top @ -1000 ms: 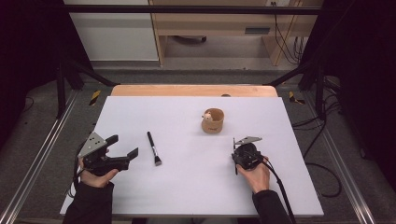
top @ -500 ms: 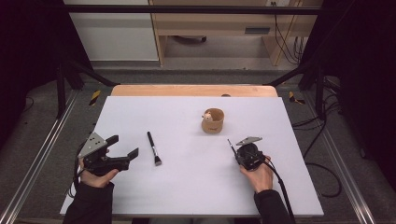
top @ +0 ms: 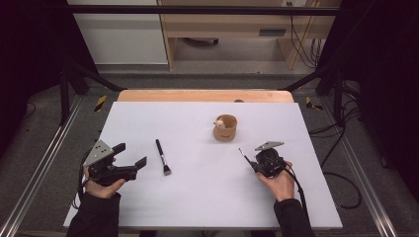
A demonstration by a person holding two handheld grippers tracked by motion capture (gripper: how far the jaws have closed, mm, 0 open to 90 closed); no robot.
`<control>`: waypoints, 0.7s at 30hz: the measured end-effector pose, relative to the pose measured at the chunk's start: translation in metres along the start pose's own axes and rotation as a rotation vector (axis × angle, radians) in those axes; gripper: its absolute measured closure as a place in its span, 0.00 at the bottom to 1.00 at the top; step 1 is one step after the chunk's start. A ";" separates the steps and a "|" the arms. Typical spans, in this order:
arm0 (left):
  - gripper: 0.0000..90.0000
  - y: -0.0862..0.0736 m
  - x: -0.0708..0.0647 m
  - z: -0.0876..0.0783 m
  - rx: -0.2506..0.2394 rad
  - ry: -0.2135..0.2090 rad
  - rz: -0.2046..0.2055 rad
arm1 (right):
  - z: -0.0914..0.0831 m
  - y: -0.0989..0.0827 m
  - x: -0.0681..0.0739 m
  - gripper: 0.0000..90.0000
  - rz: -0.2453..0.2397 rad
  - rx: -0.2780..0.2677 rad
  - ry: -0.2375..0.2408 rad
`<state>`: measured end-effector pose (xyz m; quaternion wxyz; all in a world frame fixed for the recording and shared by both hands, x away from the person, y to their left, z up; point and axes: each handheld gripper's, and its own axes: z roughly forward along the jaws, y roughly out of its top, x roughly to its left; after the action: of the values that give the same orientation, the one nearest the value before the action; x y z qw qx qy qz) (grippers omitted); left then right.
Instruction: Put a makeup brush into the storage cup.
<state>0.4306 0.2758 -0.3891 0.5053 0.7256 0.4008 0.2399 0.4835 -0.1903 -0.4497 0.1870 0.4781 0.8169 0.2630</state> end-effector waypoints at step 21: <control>0.08 0.000 0.000 0.001 0.011 -0.008 0.006 | 0.017 0.050 0.002 0.64 -0.086 0.249 0.070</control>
<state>0.4310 0.2754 -0.3897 0.5020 0.7305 0.3980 0.2365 0.5259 -0.1637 -0.4324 0.1089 0.4525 0.8690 0.1679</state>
